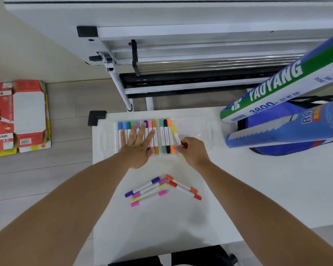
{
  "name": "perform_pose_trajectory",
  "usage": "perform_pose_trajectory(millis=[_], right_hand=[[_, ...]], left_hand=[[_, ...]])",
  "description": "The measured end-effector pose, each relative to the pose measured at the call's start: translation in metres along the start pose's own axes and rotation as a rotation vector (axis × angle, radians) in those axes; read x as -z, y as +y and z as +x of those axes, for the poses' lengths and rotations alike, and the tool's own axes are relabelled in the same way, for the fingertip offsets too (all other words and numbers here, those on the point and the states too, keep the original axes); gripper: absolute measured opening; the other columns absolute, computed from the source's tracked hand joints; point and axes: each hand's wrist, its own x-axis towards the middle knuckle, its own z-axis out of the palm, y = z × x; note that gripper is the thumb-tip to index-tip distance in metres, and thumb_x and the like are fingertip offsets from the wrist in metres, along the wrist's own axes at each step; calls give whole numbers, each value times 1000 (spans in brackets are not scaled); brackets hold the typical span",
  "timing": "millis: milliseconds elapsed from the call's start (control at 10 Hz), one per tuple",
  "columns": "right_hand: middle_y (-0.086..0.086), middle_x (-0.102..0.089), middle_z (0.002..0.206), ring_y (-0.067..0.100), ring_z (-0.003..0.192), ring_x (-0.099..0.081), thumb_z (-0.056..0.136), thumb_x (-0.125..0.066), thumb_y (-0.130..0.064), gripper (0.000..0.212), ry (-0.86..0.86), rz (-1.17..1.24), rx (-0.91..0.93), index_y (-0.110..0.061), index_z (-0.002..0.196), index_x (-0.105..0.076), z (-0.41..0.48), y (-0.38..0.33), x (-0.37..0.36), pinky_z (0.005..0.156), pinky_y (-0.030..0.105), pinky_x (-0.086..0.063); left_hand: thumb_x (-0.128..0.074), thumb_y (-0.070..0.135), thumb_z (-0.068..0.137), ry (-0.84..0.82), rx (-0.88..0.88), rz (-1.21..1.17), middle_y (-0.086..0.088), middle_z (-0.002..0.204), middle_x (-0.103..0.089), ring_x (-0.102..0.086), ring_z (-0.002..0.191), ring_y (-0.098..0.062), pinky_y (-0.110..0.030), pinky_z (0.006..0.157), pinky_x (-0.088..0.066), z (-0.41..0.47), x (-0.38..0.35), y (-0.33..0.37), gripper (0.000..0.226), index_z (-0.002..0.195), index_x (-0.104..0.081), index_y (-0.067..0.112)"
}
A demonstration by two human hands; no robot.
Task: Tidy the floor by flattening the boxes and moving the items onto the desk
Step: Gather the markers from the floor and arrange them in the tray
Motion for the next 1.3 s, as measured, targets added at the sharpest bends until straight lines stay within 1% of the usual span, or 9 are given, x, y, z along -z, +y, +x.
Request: perform_pose_trajectory(millis=[200, 400, 600, 700, 800, 1000, 1100, 1200, 1300], right_hand=[[-7, -52, 62, 6, 57, -48, 92, -64, -34, 32, 5, 99, -84, -14, 69, -55, 24, -18, -6, 52, 16, -31], [-7, -55, 64, 9, 59, -56, 92, -61, -43, 34, 9, 42, -168, -22, 67, -53, 35, -26, -10, 52, 20, -36], [-5, -61, 71, 11, 63, -58, 92, -55, -53, 36, -11, -89, -213, -19, 79, -61, 33, -27, -5, 53, 23, -41], [-4, -64, 81, 12, 71, -61, 97, -48, -49, 34, 22, -106, -192, -20, 85, -61, 32, -25, -5, 62, 24, -51], [-3, -66, 86, 15, 76, -63, 98, -50, -41, 27, 29, -87, -172, -20, 89, -63, 35, -22, -8, 74, 30, -58], [-3, -60, 74, 16, 72, -59, 91, -63, -44, 28, -50, -11, -274, -17, 82, -60, 50, -18, -2, 67, 26, -47], [-2, -54, 71, 18, 71, -56, 83, -69, -53, 40, -73, -93, -342, -15, 84, -55, 59, -18, 3, 67, 28, -42], [0, -54, 71, 15, 63, -52, 81, -71, -54, 43, -72, -110, -374, -14, 85, -55, 62, -21, 6, 65, 27, -41], [0, -57, 73, 15, 64, -54, 84, -69, -50, 37, -34, -89, -337, -15, 83, -57, 54, -22, 3, 66, 26, -43]], left_hand=[[-10, 62, 101, 6, -11, 8, 3, 142, 59, 54, 131, -26, -63, 112, 21, 1, -1, 0, 70, 143, 40, 37], [-10, 62, 101, 22, -16, 2, 4, 143, 58, 53, 132, -26, -64, 112, 20, 2, -3, -1, 70, 144, 40, 37], [-11, 62, 101, 34, -29, -10, 4, 143, 58, 53, 133, -26, -63, 113, 19, 2, -3, -2, 71, 144, 39, 38], [-10, 63, 100, 44, -36, -16, 4, 144, 57, 52, 133, -25, -63, 113, 19, 2, -4, -2, 70, 144, 39, 38], [-11, 63, 100, 51, -40, -17, 4, 145, 56, 51, 134, -26, -64, 113, 18, 1, -4, -3, 71, 145, 39, 38], [-9, 62, 101, 57, -49, -26, 4, 145, 56, 51, 134, -26, -64, 113, 18, 1, -4, -4, 69, 145, 38, 38], [-10, 62, 101, 45, -52, -25, 4, 144, 57, 52, 134, -26, -64, 113, 20, 1, -3, -3, 69, 145, 38, 38], [-11, 62, 101, 36, -49, -25, 4, 144, 57, 52, 133, -26, -64, 113, 19, 1, -3, -3, 70, 145, 38, 38], [-11, 62, 101, 34, -47, -24, 4, 144, 57, 52, 134, -26, -64, 113, 18, 1, -3, -3, 70, 145, 38, 38]])
